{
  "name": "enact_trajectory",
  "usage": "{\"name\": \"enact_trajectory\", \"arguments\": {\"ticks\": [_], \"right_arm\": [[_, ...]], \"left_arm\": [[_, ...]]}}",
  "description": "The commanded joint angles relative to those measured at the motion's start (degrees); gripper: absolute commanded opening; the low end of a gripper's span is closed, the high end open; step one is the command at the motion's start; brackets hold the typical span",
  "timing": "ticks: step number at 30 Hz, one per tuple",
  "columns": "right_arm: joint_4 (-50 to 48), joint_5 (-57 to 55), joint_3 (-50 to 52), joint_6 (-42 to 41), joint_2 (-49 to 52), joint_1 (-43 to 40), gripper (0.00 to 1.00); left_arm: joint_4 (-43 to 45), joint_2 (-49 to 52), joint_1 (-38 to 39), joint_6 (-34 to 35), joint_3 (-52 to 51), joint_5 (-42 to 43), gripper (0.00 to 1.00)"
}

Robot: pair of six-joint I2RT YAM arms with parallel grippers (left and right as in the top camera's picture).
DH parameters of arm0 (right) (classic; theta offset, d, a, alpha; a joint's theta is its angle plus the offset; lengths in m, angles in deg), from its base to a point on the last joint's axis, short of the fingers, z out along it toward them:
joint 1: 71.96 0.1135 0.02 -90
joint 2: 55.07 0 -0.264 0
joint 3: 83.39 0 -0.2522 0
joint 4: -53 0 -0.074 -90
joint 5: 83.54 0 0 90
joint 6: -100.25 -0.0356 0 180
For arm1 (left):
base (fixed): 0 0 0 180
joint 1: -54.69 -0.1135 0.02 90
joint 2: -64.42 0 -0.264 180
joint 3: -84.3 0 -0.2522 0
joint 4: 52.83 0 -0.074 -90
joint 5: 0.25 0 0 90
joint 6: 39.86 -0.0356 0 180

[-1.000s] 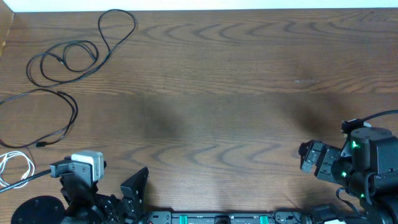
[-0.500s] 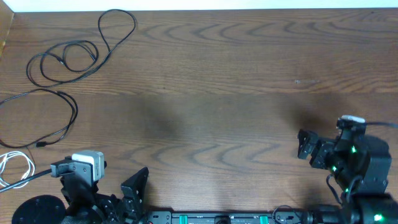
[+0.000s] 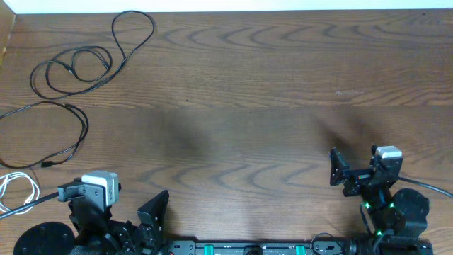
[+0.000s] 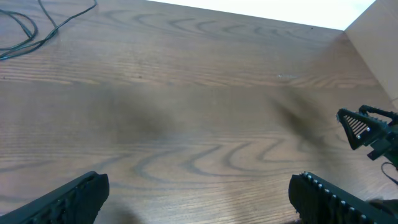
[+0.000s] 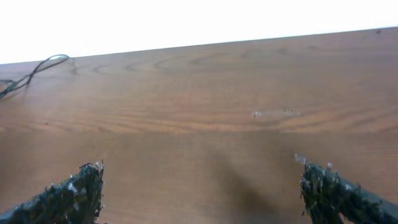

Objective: Untangle cables

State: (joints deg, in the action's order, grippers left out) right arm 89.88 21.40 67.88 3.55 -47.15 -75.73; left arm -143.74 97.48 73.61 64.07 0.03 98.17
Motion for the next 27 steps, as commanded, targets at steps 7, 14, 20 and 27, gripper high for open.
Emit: {"name": "enact_trajectory", "arguments": {"ticks": [7, 14, 20, 27], "right_arm": [[-6.0, 0.8, 6.3, 1.2, -2.8, 2.8, 0.99], [-9.8, 0.9, 10.1, 1.2, -4.0, 3.0, 0.99], [-11.2, 0.2, 11.1, 1.2, -6.4, 3.1, 0.99], [-11.2, -1.4, 11.1, 1.2, -7.6, 3.3, 0.99]], "left_arm": [[0.0, 0.0, 0.1, 0.3, -0.2, -0.8, 0.97], [0.0, 0.0, 0.1, 0.3, -0.2, -0.8, 0.97], [0.0, 0.0, 0.1, 0.3, -0.2, -0.8, 0.97], [0.0, 0.0, 0.1, 0.3, -0.2, -0.8, 0.97]]}}
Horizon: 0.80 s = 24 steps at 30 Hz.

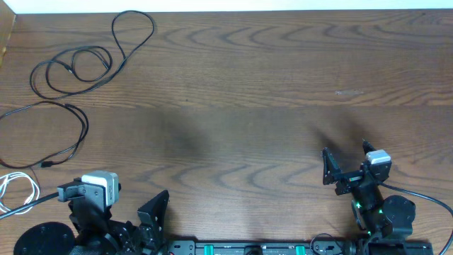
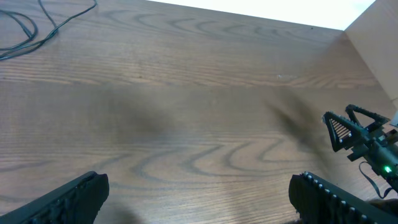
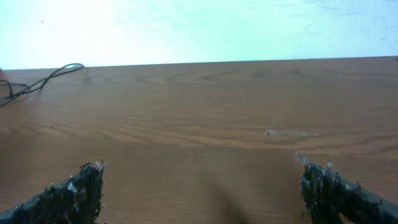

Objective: Untangle cables

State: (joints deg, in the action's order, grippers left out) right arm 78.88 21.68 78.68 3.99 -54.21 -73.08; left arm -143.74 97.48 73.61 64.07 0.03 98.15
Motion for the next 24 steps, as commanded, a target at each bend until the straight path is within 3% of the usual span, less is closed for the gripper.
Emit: {"name": "enact_trajectory", "arguments": {"ticks": [1, 7, 24], "right_arm": [[-0.5, -2.4, 0.4, 0.8, -0.6, 0.8, 0.99], [-8.5, -7.2, 3.9, 0.8, -0.6, 1.9, 0.99], [-8.0, -9.3, 3.8, 7.2, -0.6, 1.9, 0.99]], "left_arm": [[0.0, 0.0, 0.1, 0.3, -0.2, -0.8, 0.97], [0.0, 0.0, 0.1, 0.3, -0.2, -0.8, 0.97], [0.0, 0.0, 0.1, 0.3, -0.2, -0.8, 0.97]]}}
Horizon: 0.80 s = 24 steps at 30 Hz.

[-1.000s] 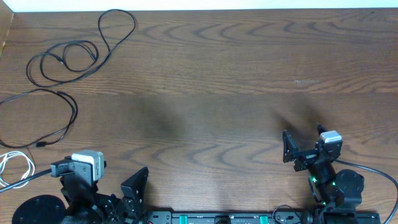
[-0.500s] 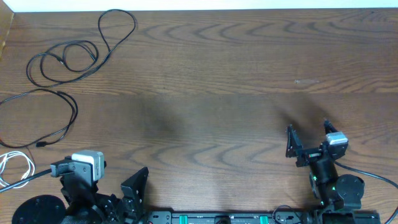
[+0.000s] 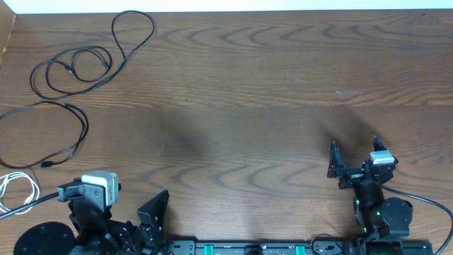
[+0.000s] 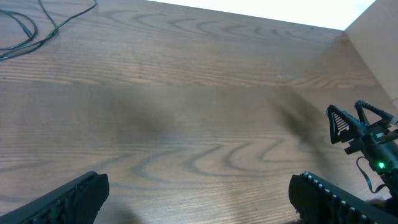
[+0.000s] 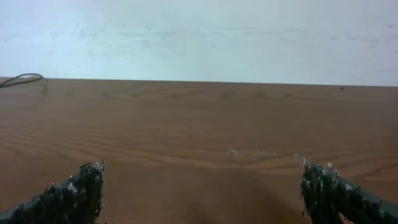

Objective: Untangle cables

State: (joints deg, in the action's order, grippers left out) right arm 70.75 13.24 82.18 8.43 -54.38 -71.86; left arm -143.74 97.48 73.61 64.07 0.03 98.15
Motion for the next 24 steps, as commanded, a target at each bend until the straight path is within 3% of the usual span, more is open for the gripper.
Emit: {"name": "enact_trajectory", "arguments": {"ticks": [1, 24], "right_arm": [[0.1, -0.9, 0.3, 2.8, -0.4, 0.7, 0.99], [0.5, -2.6, 0.3, 1.4, -0.4, 0.3, 0.99]], "left_arm": [[0.0, 0.0, 0.1, 0.3, -0.2, -0.8, 0.97], [0.0, 0.0, 0.1, 0.3, -0.2, -0.8, 0.97]]}}
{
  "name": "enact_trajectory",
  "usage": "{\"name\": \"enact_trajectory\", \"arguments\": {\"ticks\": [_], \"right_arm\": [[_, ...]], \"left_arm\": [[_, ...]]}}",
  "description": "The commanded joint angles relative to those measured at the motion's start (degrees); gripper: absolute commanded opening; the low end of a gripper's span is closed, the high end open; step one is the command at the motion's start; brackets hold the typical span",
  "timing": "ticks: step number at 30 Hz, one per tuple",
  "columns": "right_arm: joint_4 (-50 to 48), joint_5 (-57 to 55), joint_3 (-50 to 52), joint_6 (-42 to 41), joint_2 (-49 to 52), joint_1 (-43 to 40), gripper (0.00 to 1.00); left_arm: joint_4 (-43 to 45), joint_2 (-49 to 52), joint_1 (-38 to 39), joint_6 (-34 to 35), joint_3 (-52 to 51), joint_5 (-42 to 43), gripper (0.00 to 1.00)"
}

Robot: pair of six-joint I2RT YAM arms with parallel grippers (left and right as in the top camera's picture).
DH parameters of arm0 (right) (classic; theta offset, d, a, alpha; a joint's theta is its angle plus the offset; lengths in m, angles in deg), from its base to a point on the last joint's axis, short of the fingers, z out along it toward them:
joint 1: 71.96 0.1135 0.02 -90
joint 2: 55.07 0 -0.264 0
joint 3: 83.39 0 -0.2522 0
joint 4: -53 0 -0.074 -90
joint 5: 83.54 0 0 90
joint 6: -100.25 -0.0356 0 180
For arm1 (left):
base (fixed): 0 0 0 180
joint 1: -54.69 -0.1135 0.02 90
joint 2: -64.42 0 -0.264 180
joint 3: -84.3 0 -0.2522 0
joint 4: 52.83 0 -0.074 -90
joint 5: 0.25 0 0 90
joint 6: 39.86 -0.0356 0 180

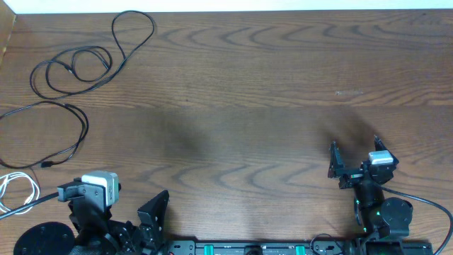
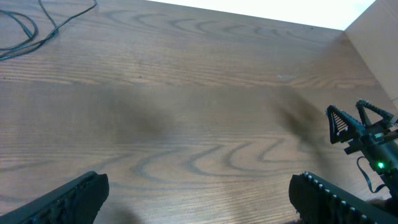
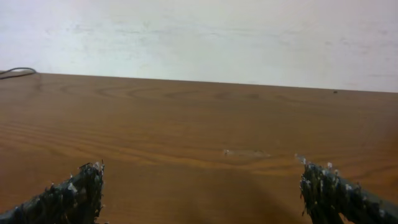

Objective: Untangle cables

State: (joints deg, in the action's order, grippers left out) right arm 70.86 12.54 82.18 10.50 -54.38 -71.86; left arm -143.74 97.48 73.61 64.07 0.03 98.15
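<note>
Black cables (image 1: 85,60) lie in loose loops at the far left of the table, with another black loop (image 1: 67,131) below them; a stretch shows in the left wrist view as a black cable (image 2: 37,25). A white cable (image 1: 18,191) sits at the left edge. My left gripper (image 2: 199,198) is open over bare wood at the near left, one finger (image 1: 154,207) showing from above. My right gripper (image 1: 354,159) is open and empty at the near right, also seen as the right gripper (image 3: 202,194), far from all cables.
The brown wooden table (image 1: 241,92) ends at a white far edge and wall (image 3: 199,31). A pale scuff (image 1: 348,93) marks the wood at the right. A raised board (image 2: 373,43) stands at the table's right end. The arm bases (image 1: 386,219) sit along the near edge.
Almost nothing: the right wrist view has shifted a little, so my right gripper turned slightly. The left arm and the cables are where they were.
My right gripper stood open at the near right, angled toward the far left. It then sat slightly further left and nearer the front edge. After that it faced the far wall, as now. The left gripper stayed open and still, and the cables lay unmoved.
</note>
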Motion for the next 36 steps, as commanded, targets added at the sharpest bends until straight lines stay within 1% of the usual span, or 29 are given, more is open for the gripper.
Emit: {"name": "enact_trajectory", "arguments": {"ticks": [1, 9, 36], "right_arm": [[0.4, -2.3, 0.3, -0.9, -0.4, 0.3, 0.99], [0.6, -3.9, 0.3, -0.9, -0.4, 0.1, 0.99], [0.0, -2.5, 0.3, -0.2, -0.4, -0.1, 0.99]], "left_arm": [[0.0, 0.0, 0.1, 0.3, -0.2, -0.8, 0.97], [0.0, 0.0, 0.1, 0.3, -0.2, -0.8, 0.97], [0.0, 0.0, 0.1, 0.3, -0.2, -0.8, 0.97]]}}
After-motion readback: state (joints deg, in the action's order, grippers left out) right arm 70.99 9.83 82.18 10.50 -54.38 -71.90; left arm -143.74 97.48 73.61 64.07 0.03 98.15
